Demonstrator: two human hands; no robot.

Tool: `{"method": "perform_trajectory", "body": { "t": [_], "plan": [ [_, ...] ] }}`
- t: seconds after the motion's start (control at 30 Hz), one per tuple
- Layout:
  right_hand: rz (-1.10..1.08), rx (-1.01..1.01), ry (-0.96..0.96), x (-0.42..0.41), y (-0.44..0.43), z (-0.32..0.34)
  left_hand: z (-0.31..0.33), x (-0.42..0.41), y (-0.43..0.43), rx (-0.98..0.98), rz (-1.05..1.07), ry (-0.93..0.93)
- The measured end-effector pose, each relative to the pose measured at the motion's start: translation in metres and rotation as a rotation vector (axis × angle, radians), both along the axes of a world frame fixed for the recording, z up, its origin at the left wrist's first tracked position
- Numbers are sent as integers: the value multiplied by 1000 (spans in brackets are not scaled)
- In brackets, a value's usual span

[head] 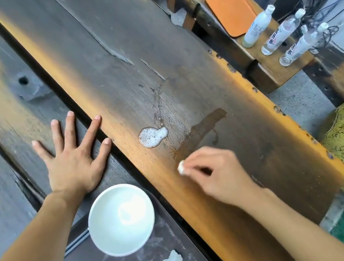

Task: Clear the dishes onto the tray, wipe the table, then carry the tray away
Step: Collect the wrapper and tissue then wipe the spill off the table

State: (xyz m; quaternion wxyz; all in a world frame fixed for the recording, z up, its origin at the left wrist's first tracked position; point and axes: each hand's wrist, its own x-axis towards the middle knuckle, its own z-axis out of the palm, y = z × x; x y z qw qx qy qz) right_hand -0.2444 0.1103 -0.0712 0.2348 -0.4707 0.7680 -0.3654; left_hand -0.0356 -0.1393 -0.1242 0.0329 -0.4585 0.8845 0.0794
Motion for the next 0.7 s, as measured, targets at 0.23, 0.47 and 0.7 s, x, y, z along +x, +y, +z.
{"method": "perform_trajectory", "body": {
  "t": [0.23, 0.47, 0.7],
  "plan": [
    [-482, 104, 98, -71, -33, 2, -3, -1, -3, -19, -20, 6],
    [418, 165, -69, 4, -3, 9, -6, 0, -2, -35, -38, 10],
    [-400, 132, 13, -101, -83, 10, -5, 1, -2, -52, -53, 7]
  ]
}}
